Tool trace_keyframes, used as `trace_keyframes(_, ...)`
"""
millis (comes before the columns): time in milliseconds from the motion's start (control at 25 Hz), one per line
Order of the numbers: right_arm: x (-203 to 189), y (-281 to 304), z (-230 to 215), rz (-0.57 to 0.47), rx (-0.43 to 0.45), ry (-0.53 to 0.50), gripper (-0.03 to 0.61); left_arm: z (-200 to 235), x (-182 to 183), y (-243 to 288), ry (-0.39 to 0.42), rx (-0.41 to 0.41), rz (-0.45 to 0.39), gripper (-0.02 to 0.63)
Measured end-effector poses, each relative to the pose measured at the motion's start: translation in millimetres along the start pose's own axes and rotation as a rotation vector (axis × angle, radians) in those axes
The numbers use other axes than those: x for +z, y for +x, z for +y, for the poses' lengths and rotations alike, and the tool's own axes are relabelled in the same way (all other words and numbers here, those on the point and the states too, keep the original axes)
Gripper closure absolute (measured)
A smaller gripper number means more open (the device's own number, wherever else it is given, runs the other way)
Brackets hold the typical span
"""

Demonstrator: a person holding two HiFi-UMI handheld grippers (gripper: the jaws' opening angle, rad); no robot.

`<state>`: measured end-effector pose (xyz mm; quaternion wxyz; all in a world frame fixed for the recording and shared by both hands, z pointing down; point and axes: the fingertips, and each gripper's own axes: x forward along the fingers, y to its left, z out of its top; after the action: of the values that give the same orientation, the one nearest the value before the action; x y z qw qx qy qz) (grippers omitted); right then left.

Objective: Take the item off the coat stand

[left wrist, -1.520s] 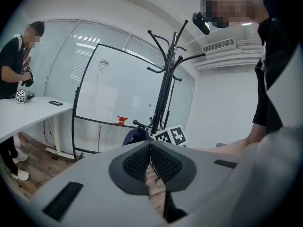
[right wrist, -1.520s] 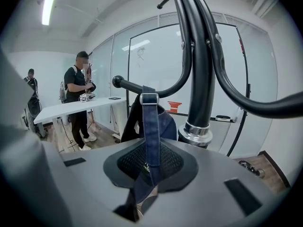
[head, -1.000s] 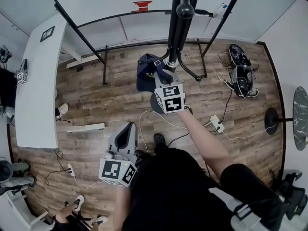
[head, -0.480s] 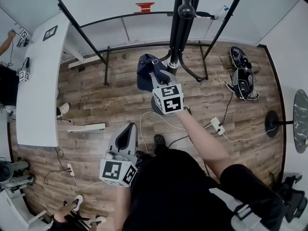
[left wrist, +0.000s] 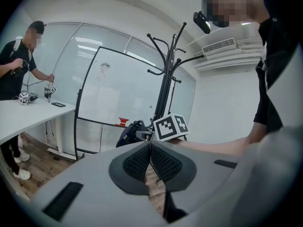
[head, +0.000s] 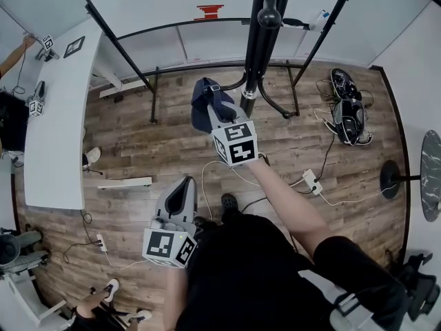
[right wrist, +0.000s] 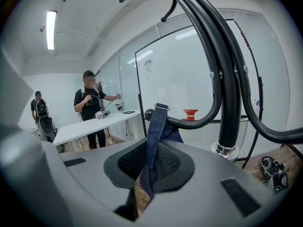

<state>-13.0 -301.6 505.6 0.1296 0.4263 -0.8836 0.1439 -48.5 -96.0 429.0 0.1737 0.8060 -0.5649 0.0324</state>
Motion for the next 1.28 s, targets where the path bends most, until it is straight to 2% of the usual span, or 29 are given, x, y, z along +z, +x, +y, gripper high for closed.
trace_keyframes(360, 10.2, 2.9, 18.6, -0.012, 0.032, -0.047, 0.529, 1.6, -0.2, -1.2, -0.003, 0.005, -0.004, 0.594)
trace_keyframes(880, -0.5, 5.5, 33.3, 0.018, 0.047, -0.093, 0.529, 8.1, -2.2, -11.2, -0.018, 0.015, -0.015, 0.594)
trace_keyframes(1280, 3.5, -2.6, 68.4, 0.008, 0.049, -0.108, 0.529, 34.2, 4.4, -38.7, -0.022, -0.006, -0.022, 0.594)
